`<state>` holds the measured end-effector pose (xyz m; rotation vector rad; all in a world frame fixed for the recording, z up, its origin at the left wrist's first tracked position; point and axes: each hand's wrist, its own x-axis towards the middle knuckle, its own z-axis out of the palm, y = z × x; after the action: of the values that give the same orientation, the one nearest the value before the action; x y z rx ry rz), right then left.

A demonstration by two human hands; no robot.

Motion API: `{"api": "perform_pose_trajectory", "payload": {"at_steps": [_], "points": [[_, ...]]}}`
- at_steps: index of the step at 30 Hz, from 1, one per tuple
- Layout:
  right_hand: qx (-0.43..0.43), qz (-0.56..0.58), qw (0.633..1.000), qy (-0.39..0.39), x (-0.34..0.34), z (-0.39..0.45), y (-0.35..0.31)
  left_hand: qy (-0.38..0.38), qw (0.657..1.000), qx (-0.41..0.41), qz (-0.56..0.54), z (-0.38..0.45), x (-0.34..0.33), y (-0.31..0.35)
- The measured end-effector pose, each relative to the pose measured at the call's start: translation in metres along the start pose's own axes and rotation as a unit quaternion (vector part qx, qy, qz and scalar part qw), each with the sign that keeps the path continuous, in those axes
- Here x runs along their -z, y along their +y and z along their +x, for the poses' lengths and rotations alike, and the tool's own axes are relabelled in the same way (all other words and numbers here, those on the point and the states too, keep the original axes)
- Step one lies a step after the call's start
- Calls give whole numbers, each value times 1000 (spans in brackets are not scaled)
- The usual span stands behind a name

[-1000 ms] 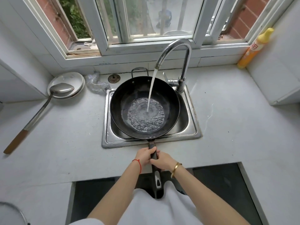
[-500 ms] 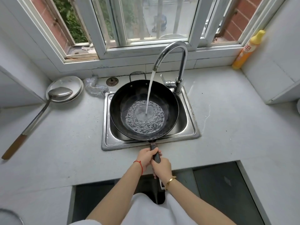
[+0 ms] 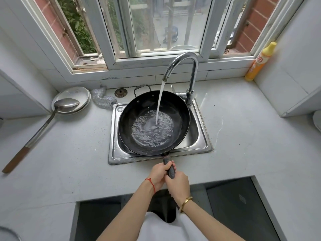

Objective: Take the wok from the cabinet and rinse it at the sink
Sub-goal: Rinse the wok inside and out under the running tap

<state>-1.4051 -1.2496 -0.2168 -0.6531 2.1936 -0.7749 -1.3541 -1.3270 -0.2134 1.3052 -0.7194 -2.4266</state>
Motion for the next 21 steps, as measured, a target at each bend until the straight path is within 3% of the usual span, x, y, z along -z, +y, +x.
{"api": "perform_pose_trajectory", "payload": {"at_steps": [5,15,21], "points": [[31,-10,999,2,13,2,10,-7,999,-31,37,-3,-8,-2],[-11,182,978,-104,24,-12,-17,89,980,-127,129,-13,-1,4],[-15,161,982,-96,22,-24,-34,89,981,-139,106,-29,1,11]]}}
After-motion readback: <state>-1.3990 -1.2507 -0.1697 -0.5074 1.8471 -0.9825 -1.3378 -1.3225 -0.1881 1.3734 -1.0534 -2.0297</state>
